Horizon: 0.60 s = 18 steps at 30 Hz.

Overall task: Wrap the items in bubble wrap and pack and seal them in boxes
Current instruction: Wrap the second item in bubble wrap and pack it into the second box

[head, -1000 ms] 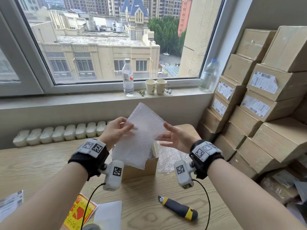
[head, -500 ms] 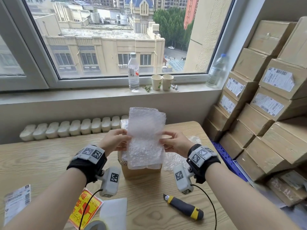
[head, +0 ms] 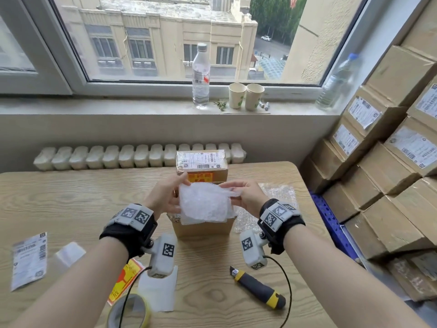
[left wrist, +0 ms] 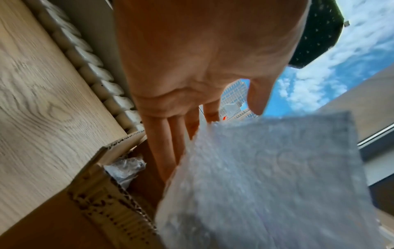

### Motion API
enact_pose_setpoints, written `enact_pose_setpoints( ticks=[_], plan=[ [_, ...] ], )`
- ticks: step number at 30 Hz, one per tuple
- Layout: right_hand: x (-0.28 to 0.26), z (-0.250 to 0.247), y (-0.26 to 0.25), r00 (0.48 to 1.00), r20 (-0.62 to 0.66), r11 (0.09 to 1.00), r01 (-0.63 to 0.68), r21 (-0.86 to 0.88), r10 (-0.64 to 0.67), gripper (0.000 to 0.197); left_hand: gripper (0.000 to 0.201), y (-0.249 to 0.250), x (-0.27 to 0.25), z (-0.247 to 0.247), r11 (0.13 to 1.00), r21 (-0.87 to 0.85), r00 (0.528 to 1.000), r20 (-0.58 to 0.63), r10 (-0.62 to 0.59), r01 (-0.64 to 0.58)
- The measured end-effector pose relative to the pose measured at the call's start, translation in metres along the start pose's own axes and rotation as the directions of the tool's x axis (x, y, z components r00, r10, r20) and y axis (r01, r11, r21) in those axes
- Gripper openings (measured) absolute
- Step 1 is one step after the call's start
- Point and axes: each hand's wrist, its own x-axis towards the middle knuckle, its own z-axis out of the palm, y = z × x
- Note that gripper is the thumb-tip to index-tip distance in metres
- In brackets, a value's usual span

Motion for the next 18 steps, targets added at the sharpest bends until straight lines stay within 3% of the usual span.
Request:
enact_pose_setpoints(
  ticks=[4, 6, 9, 11, 12, 14, 18],
  plan=[
    [0.016, 0.007, 0.008, 0.995, -0.08, 0.972, 0.042, -0.231, -0.062, 0.011, 0.041, -0.009, 0.008, 0.001, 0.951, 0.308, 0.988, -0.13, 0.079, -0.036],
    [0.023, 0.006, 0.016, 0.986, -0.094, 0.893, 0.082, -0.442, -0.137, 0.01, 0.058, -0.012, 0.01, 0.001, 0.951, 0.306, 0.978, -0.182, 0.1, -0.04],
    [0.027, 0.001, 0.024, 0.971, -0.002, 0.632, 0.155, -0.759, -0.239, 0.016, 0.075, -0.016, 0.014, 0.001, 0.952, 0.305, 0.959, -0.266, 0.103, -0.017],
    [0.027, -0.002, 0.03, 0.956, 0.086, 0.438, 0.207, -0.875, -0.28, 0.018, 0.064, -0.019, 0.016, 0.002, 0.938, 0.345, 0.933, -0.336, 0.126, -0.002],
    [0.026, -0.004, 0.032, 0.951, 0.11, 0.387, 0.222, -0.895, -0.29, 0.018, 0.057, -0.019, 0.017, 0.003, 0.932, 0.364, 0.923, -0.356, 0.143, -0.004],
    [0.025, -0.009, 0.035, 0.947, 0.118, 0.373, 0.23, -0.899, -0.3, 0.02, 0.045, -0.017, 0.016, 0.007, 0.926, 0.378, 0.922, -0.348, 0.169, -0.027],
    [0.022, -0.026, 0.037, 0.951, 0.072, 0.442, 0.205, -0.873, -0.299, 0.024, 0.04, -0.016, 0.017, 0.019, 0.918, 0.39, 0.933, -0.296, 0.203, -0.077]
  ],
)
